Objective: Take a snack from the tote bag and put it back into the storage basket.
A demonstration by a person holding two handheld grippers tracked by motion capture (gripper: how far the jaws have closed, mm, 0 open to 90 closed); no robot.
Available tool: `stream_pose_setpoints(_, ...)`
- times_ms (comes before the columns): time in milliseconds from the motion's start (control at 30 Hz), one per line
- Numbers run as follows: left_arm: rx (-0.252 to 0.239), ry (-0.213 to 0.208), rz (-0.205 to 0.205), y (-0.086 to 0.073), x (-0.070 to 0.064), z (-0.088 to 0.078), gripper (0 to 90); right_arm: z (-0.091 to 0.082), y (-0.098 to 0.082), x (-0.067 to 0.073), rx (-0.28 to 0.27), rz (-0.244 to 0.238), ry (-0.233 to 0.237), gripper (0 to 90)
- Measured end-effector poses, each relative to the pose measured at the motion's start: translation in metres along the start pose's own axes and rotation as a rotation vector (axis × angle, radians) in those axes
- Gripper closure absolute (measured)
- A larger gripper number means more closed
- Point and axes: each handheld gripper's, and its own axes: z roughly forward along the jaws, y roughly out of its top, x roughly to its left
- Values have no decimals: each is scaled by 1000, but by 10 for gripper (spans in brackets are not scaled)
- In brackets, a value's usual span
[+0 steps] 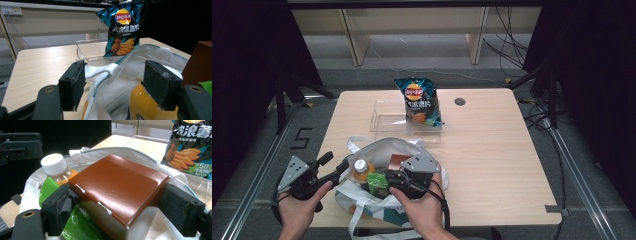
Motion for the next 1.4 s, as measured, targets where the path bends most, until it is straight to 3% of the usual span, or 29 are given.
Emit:
stream_pose_setpoints(67,1,-1,1,0,0,0,335,0,0,-1,-7,-2,-6,188)
stream_pose_setpoints(100,1,1,2,0,0,0,335,-2,1,-4,-8,-35,2,196)
stream_pose_setpoints(200,2,1,1,0,0,0,335,-1,1,-8,-17,-51,34,199)
stream_pose_setpoints(233,2,1,3,0,0,0,335,-1,2,-14,-17,-77,63,202)
stream_pose_setpoints(367,3,1,3,0,0,0,335,-2,4,-19,2,-88,107,205)
stream_pose_setpoints(400,6,1,4,0,0,0,335,-2,6,-22,18,-117,134,205)
stream_pose_setpoints(500,6,2,4,0,-1,0,335,-1,7,-23,28,-120,177,206)
stream_pose_setpoints(567,2,3,4,0,0,0,335,0,9,-25,25,-148,181,207)
stream_pose_setpoints(600,4,3,4,0,0,0,336,1,10,-28,39,-187,221,207)
stream_pose_setpoints(633,4,1,4,0,0,0,335,2,11,-28,42,-187,229,207)
stream_pose_setpoints(700,6,1,5,0,-1,0,335,3,13,-31,45,-232,259,207)
stream_pose_setpoints(833,5,3,5,0,0,0,335,7,16,-36,47,-263,301,207)
stream_pose_setpoints(933,4,2,5,0,0,0,335,8,17,-39,59,-251,314,202)
stream_pose_setpoints(1000,5,2,4,0,0,0,335,7,16,-39,52,-242,309,199)
stream_pose_setpoints(1200,4,1,4,0,0,0,335,0,10,-32,20,-176,233,156)
stream_pose_setpoints(1233,5,1,4,0,0,0,335,-3,8,-29,29,-150,208,154)
stream_pose_setpoints(1267,5,1,4,0,0,0,335,-4,4,-26,8,-155,196,155)
stream_pose_setpoints(1333,2,4,1,0,0,0,335,-9,1,-21,3,-104,157,154)
stream_pose_setpoints(1367,2,4,1,0,0,0,335,-9,1,-21,3,-104,157,154)
stream_pose_setpoints(1400,2,2,0,0,0,0,335,-11,-1,-18,-11,-110,117,154)
